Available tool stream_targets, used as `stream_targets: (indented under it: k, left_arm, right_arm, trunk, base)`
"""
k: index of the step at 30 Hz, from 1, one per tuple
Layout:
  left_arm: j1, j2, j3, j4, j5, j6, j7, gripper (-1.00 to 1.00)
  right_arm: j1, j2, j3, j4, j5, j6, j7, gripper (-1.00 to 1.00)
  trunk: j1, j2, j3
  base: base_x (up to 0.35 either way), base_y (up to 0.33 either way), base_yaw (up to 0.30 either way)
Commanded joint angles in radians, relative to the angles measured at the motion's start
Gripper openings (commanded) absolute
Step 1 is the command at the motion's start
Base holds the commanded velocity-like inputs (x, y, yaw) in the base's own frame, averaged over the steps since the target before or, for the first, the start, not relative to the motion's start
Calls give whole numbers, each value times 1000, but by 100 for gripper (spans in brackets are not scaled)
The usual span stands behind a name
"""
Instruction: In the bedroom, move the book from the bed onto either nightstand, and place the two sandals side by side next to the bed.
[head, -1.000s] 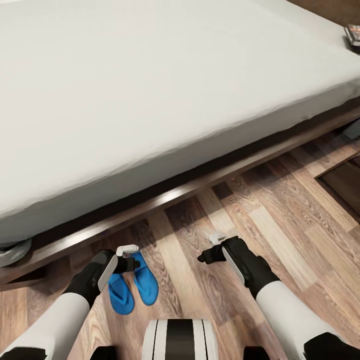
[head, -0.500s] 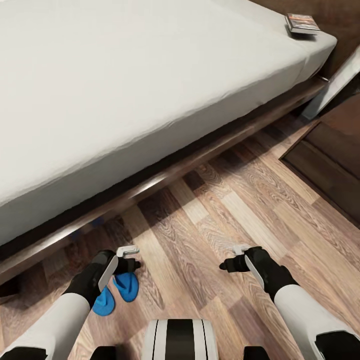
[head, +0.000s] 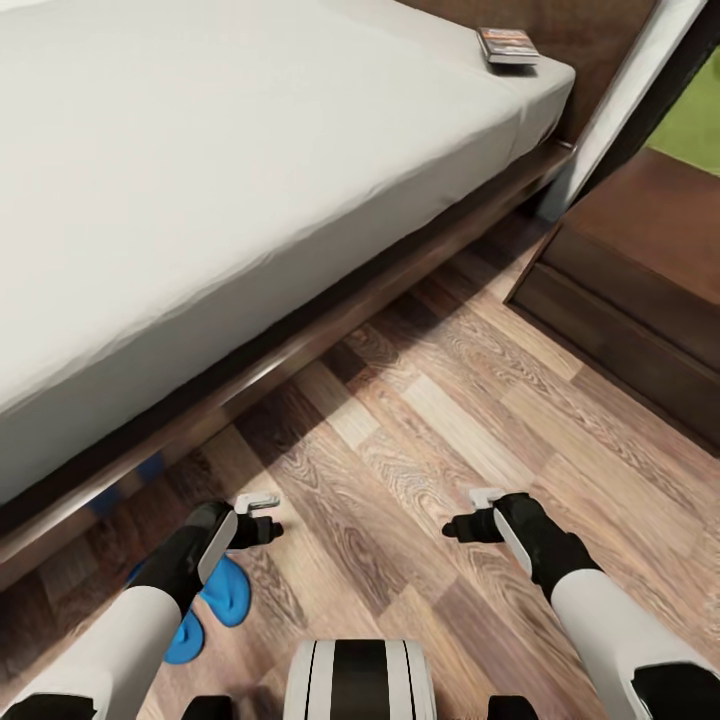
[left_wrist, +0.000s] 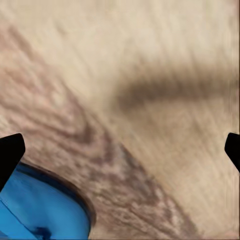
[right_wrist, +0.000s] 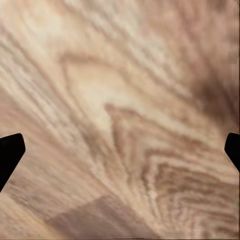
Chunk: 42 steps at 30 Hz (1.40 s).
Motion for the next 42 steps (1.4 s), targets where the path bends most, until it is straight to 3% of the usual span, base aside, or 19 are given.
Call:
stream_targets:
  k: [1,8,42]
  left_arm:
    - [0,0,0,0,0,0,0,100]
    - [0,0,0,0,1,0,-1,100]
    - [0,2,0,3,-1,0,1,100]
  right_arm:
    - [0,0,-3,0,0,0,0,100]
    - [0,-20,-17,-1,0,0,0,100]
    - [0,-18,-10,-3,5,-2,1,100]
  trunk:
    - [0,0,0]
    - [0,0,4]
    - [-16,8,135]
  base:
    - [0,0,-295]
    - [0,0,-286]
    - [0,0,-274]
